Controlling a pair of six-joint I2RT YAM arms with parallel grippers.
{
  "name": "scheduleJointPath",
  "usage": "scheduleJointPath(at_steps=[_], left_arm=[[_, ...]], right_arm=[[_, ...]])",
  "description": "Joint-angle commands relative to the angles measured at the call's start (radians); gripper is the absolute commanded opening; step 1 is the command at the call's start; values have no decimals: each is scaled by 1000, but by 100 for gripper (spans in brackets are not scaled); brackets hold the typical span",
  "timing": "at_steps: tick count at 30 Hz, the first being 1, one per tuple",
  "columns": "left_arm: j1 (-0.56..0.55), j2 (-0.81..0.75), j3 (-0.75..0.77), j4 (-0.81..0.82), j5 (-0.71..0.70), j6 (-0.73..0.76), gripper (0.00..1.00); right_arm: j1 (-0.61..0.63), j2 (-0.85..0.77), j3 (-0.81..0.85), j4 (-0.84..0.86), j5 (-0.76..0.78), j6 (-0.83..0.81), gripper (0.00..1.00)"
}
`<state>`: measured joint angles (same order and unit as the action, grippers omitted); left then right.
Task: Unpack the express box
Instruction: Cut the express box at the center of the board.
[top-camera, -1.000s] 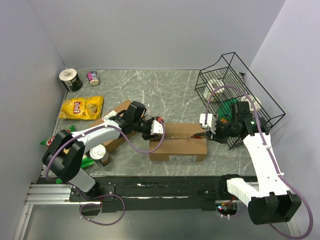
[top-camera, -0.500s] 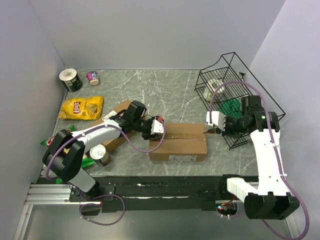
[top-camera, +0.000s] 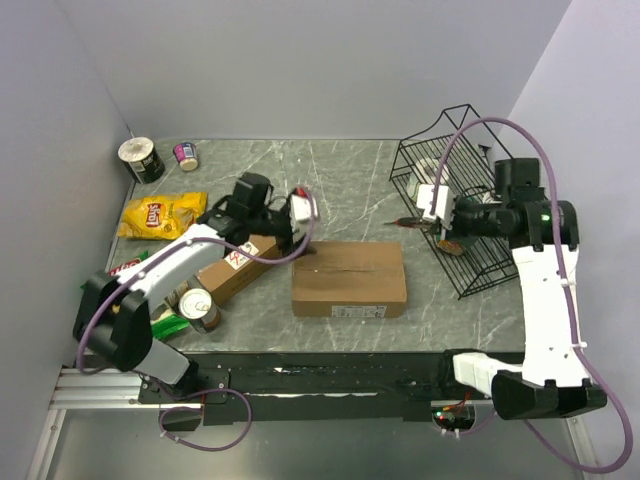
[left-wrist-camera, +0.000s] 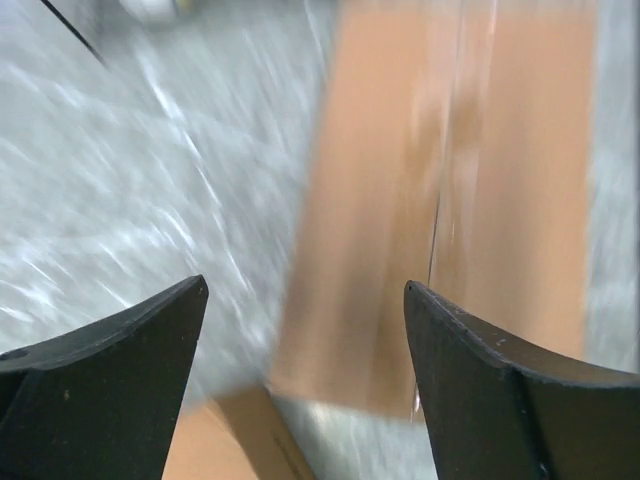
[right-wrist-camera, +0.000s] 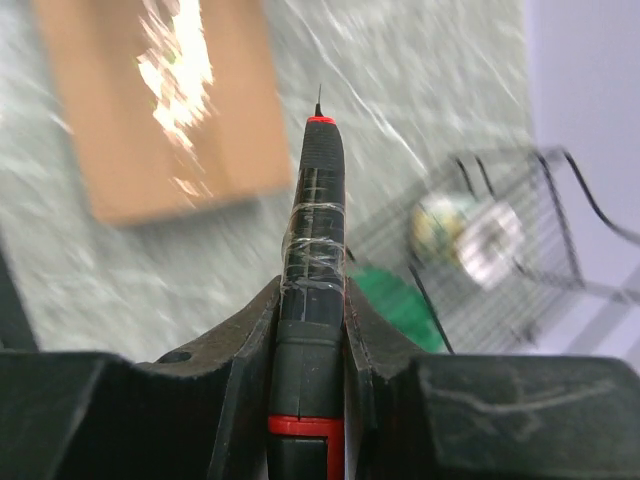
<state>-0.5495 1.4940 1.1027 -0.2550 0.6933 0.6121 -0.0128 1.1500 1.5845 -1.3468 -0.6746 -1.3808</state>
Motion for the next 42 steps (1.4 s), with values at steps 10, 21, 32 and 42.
scheduleJointPath(at_steps=[10,21,32,42], left_arm=[[-85,11,252,295,273,-405,82],[-113,124,373,146,319,-328,69],[-119,242,525,-4,422,-273,16],[-110,308,618,-7,522,-324,1]], right_arm=[[243,50,-18,166,-106,428,0],[292,88,23,242,-138,536,0],[304,80,-21,323,-161,600,0],[287,63,-147,489,-331,845,61]])
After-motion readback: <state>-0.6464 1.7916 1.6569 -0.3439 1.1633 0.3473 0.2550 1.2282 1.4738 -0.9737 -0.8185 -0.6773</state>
